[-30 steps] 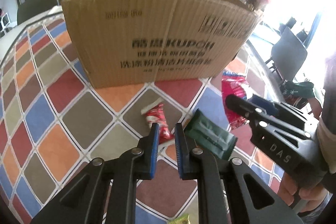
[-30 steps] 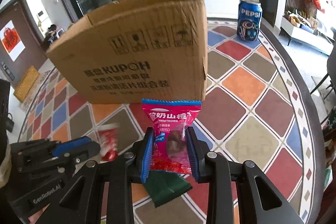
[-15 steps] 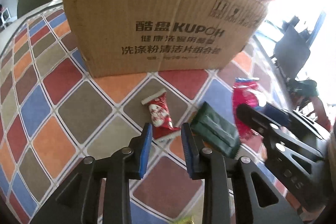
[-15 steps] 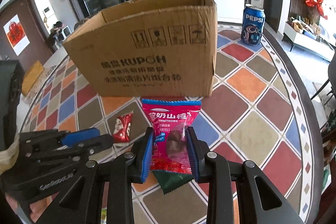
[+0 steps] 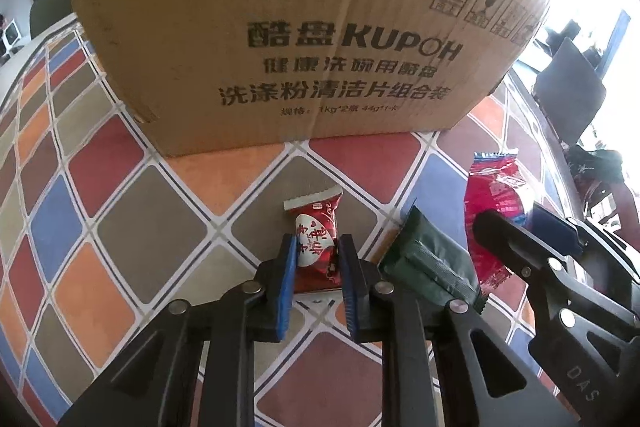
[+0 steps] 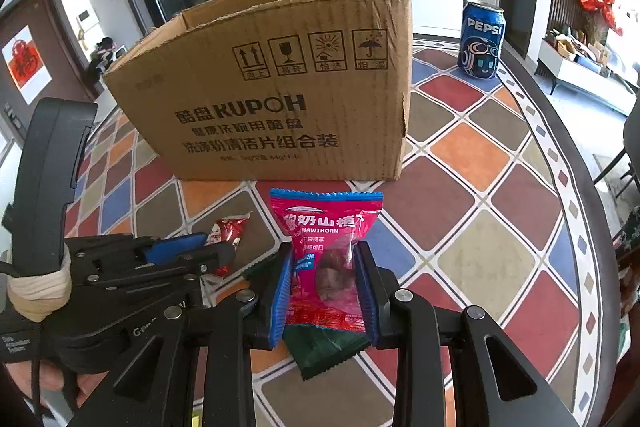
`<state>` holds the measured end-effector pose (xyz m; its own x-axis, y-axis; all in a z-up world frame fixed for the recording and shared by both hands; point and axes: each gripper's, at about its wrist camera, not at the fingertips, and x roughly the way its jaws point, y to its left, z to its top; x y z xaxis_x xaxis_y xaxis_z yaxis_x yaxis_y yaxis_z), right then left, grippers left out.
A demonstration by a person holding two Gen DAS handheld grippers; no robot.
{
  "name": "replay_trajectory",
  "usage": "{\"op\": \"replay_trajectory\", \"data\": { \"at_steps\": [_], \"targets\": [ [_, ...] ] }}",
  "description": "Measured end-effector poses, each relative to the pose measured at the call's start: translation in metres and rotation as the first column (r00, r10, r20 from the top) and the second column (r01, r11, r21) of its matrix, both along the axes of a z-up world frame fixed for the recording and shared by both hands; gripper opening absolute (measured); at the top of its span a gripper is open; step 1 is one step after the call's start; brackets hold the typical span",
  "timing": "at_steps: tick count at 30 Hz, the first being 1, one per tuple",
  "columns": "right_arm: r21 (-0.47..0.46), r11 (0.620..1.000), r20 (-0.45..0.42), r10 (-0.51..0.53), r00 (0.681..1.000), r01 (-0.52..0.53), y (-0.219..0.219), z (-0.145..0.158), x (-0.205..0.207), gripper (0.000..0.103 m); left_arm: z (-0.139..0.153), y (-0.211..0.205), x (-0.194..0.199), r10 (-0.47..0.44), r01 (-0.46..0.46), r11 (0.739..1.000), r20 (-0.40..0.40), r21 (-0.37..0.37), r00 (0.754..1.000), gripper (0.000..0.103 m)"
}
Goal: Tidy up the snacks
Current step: 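Lift both tools and carry the candy and pink packet over the box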
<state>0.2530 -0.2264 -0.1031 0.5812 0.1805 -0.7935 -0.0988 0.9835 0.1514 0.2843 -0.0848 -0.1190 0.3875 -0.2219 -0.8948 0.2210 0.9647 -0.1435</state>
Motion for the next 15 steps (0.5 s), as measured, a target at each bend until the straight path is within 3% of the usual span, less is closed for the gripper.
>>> {"op": "replay_trajectory", "data": {
  "at_steps": [5,15],
  "targets": [
    [0.004,1.000,0.011,0.008,1.000,-0.008,0.002,0.005,-0.001,0.031,0.016,0.010,-0.008,0.015,-0.014,0.999,0.022,-0.035,1.000,0.021],
    [0.026,1.000,0.069,0.014,0.998,-0.016,0.003,0.032,-0.008,0.031,0.067,0.021,-0.030,0.027,-0.014,0.996,0.146,-0.087,0.989,0.021]
  ]
}}
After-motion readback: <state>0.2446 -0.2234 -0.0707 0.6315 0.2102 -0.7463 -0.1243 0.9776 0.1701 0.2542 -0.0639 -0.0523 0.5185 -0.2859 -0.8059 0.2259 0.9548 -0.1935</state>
